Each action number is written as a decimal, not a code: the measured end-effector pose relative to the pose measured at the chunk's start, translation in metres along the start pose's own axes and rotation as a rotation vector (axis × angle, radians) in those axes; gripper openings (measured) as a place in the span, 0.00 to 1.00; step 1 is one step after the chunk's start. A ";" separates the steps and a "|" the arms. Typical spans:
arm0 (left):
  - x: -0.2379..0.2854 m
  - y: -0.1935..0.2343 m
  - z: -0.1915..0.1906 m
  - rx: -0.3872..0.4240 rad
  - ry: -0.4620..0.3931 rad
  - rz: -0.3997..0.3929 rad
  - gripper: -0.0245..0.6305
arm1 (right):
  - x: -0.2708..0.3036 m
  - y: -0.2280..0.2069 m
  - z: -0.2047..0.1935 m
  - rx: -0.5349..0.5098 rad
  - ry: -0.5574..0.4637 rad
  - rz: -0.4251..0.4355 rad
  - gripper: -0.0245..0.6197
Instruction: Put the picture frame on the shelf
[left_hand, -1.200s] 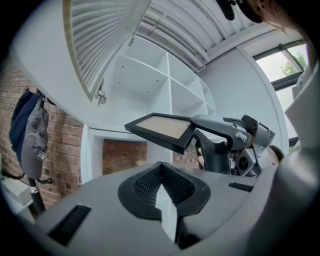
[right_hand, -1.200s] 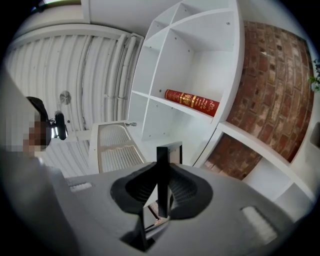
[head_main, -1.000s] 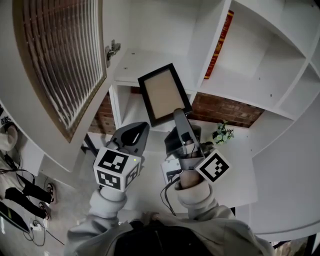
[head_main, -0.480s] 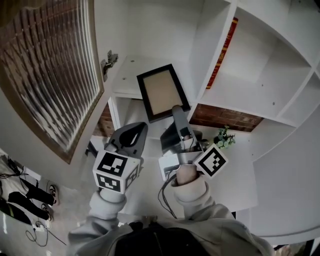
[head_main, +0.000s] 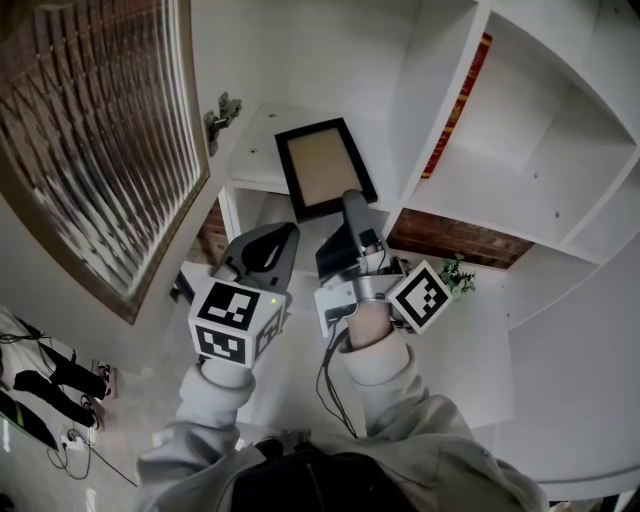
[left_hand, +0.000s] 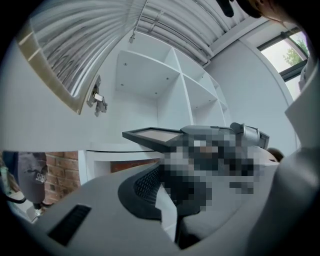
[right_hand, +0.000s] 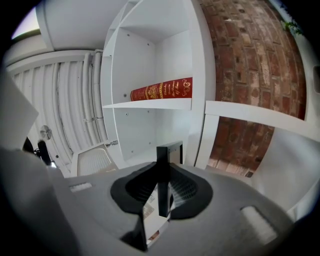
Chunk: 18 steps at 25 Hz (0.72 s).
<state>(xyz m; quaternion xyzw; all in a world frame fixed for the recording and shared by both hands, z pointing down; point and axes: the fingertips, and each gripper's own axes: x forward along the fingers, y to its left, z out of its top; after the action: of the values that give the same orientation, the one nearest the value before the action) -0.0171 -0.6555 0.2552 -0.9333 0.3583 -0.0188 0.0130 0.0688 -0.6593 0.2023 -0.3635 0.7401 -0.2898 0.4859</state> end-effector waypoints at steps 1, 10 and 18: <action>0.001 0.002 0.001 0.001 0.000 0.007 0.04 | 0.002 -0.002 0.000 0.004 -0.002 -0.001 0.14; 0.002 0.009 0.000 -0.012 0.011 0.031 0.04 | 0.013 -0.017 0.000 0.124 -0.022 -0.035 0.14; 0.000 0.011 0.002 -0.005 0.020 0.046 0.04 | 0.013 -0.023 -0.002 0.173 -0.035 -0.083 0.15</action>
<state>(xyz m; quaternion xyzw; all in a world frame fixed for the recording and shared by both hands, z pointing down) -0.0250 -0.6638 0.2530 -0.9246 0.3798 -0.0271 0.0076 0.0694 -0.6833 0.2145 -0.3557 0.6877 -0.3663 0.5161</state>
